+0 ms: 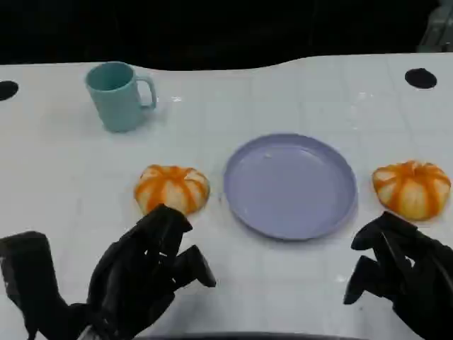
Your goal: Grasp the bread from the table and place it into the plate.
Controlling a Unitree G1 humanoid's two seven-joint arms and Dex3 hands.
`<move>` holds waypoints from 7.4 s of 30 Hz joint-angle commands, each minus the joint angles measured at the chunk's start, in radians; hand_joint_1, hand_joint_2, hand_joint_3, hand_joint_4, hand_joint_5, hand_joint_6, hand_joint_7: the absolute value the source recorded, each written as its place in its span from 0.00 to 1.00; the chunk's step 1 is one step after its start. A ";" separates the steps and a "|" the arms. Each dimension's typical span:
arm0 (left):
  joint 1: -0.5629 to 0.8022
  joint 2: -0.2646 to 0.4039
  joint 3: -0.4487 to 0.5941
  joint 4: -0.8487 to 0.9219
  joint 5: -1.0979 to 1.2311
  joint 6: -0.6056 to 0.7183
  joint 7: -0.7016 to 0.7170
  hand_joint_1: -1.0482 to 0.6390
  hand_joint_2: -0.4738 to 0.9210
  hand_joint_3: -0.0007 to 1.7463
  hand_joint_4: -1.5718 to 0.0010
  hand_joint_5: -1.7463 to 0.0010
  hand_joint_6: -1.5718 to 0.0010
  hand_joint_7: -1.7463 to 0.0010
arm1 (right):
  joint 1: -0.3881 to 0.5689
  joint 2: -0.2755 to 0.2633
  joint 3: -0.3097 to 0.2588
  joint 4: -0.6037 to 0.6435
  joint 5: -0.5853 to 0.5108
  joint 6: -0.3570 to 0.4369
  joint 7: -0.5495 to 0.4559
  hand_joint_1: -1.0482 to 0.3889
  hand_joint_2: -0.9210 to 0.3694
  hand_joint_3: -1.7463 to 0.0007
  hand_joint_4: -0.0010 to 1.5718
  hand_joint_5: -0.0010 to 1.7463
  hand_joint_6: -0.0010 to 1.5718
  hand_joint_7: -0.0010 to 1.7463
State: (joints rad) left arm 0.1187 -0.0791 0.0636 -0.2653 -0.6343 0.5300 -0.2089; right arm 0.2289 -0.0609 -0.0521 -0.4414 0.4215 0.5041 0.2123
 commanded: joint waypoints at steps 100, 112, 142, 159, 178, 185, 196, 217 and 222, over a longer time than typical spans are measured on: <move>-0.976 0.314 -0.591 1.330 1.402 -0.671 0.079 0.45 0.93 0.00 0.85 0.91 0.80 0.99 | -0.003 -0.003 -0.010 -0.017 0.020 0.026 -0.019 0.42 0.00 0.78 0.40 1.00 0.32 0.92; -1.000 0.284 -0.555 1.461 1.317 -0.719 0.196 0.50 1.00 0.06 0.43 0.75 0.44 0.97 | -0.010 -0.008 -0.010 -0.011 0.009 0.028 -0.023 0.42 0.00 0.78 0.39 1.00 0.31 0.92; -1.031 0.227 -0.428 1.406 1.157 -0.747 0.398 0.54 0.75 0.59 0.41 0.00 0.56 0.00 | -0.018 -0.002 -0.008 0.026 -0.005 -0.002 -0.014 0.43 0.00 0.77 0.41 1.00 0.32 0.92; -1.158 0.188 -0.510 1.228 1.215 -0.701 0.176 0.48 0.84 0.34 0.52 0.02 0.64 0.21 | -0.012 -0.003 -0.003 0.013 -0.001 0.007 -0.015 0.42 0.00 0.78 0.40 1.00 0.31 0.93; -1.242 0.046 -0.572 1.416 1.240 -0.641 0.139 0.48 0.98 0.16 0.56 0.07 0.41 0.91 | -0.002 -0.001 0.002 -0.010 0.005 0.014 -0.021 0.43 0.00 0.76 0.39 1.00 0.30 0.93; -1.233 0.001 -0.585 1.473 1.259 -0.639 0.172 0.47 1.00 0.19 0.55 0.01 0.37 0.92 | 0.001 0.002 0.005 -0.013 0.007 0.011 -0.019 0.43 0.00 0.77 0.39 1.00 0.30 0.93; -1.215 -0.045 -0.539 1.512 1.204 -0.655 0.185 0.50 0.94 0.16 0.55 0.03 0.30 0.88 | 0.006 0.001 0.010 -0.014 0.002 0.002 -0.015 0.42 0.00 0.77 0.39 1.00 0.30 0.92; -1.206 0.030 -0.513 1.403 1.155 -0.687 -0.017 0.22 1.00 0.20 0.94 0.72 0.76 0.99 | -0.005 0.001 -0.004 -0.003 0.008 0.007 -0.012 0.42 0.00 0.77 0.40 1.00 0.31 0.92; -1.163 0.068 -0.471 1.340 1.102 -0.711 -0.050 0.24 1.00 0.19 0.92 0.71 0.73 0.98 | -0.005 0.000 -0.003 -0.001 0.005 0.004 -0.010 0.42 0.00 0.77 0.40 1.00 0.31 0.92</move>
State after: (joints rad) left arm -1.0707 -0.0378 -0.4338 1.1079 0.5026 -0.1653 -0.2321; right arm 0.2259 -0.0527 -0.0464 -0.4427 0.4197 0.5141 0.2030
